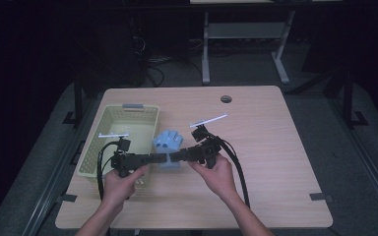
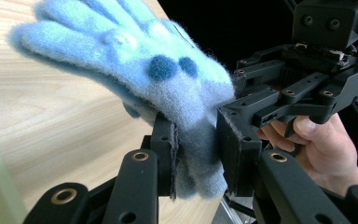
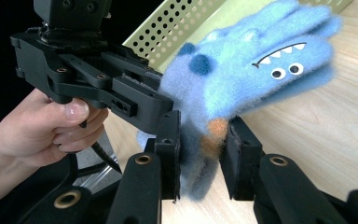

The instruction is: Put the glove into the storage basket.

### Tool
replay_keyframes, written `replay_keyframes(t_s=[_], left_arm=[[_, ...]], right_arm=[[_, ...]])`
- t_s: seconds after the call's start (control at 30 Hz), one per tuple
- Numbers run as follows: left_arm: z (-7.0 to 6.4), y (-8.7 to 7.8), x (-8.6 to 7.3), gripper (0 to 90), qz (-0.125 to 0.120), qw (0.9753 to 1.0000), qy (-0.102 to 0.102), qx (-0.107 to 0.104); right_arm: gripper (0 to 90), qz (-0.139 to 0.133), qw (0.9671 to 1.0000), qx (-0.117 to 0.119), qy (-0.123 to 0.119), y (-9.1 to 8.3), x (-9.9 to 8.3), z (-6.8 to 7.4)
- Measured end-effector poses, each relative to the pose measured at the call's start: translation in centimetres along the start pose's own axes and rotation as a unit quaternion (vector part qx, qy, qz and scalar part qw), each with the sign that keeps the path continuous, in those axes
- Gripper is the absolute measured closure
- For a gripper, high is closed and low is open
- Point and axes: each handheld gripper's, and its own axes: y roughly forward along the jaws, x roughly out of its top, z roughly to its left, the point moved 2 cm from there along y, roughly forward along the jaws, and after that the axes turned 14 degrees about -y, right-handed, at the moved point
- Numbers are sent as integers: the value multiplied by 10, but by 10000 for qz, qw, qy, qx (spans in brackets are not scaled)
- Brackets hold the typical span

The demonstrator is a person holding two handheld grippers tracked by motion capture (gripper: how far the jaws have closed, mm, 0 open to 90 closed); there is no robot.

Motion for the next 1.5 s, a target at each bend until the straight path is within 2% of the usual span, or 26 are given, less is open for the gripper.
replay_keyframes(t_s=[0.47,0.83,1.07,1.23,1.5], left_arm=[[13,-19,11,690,-52,9999,-134,13],[14,-34,17,690,-80,9999,-83,102],[16,-46,18,691,-125,9997,-154,132],[16,-55,20,691,-125,9996,-96,234],[22,-65,26,693,-105,9995,-163,258]], right_arm=[[699,43,9999,98,-44,21,16,0],[698,30,9997,198,-113,33,29,3],[697,72,9995,263,-161,41,35,7],[696,59,9992,368,-170,49,40,10],[692,69,9989,431,-177,60,48,10]])
